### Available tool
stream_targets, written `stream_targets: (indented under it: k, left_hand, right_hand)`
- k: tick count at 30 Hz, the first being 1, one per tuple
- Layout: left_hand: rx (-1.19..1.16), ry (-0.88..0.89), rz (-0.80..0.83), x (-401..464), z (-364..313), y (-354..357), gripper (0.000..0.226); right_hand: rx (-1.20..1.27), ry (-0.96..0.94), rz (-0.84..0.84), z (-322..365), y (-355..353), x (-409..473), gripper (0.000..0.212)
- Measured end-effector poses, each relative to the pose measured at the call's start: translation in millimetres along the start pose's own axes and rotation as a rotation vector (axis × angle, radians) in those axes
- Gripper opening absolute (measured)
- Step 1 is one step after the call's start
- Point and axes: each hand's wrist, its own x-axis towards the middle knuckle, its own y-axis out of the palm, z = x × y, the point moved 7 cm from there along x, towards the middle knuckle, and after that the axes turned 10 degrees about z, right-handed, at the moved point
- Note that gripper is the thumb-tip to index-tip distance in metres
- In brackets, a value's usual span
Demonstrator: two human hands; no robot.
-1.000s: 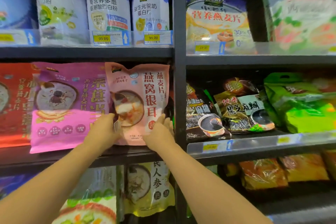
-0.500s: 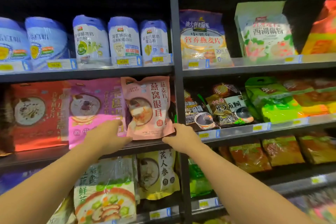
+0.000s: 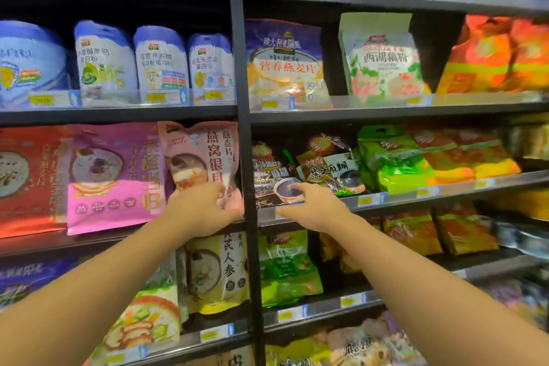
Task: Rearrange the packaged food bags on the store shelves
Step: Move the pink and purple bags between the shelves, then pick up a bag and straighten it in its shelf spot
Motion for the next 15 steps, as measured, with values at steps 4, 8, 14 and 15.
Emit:
stream_targets:
  k: [4,8,14,15]
  left_hand:
    - [-0.047,0.005,-0.01,19.3,-49.0,1.9,0.084]
    - [-0.036,0.022,-0.026,40.7,-109.4,6.5,0.086]
    - [-0.037,0.059,-0.03,70.4,-196.8,12.6,0.088]
    - [-0.042,0.063,-0.037,75.8,-208.8,12.6,0.087]
  right_hand:
    - [-0.019,0.02,-0.008,-46.7,-36.4,0.7,0.072]
    - [-0.063,0.012,-0.035,-96.6,-78.4,4.5,0.088]
    - [-0.042,-0.015,-0.074,-173.9,-126.9,8.7,0.089]
    - [-0.036,-0.012,-0.079,-185.9,-135.2,8.8,0.087]
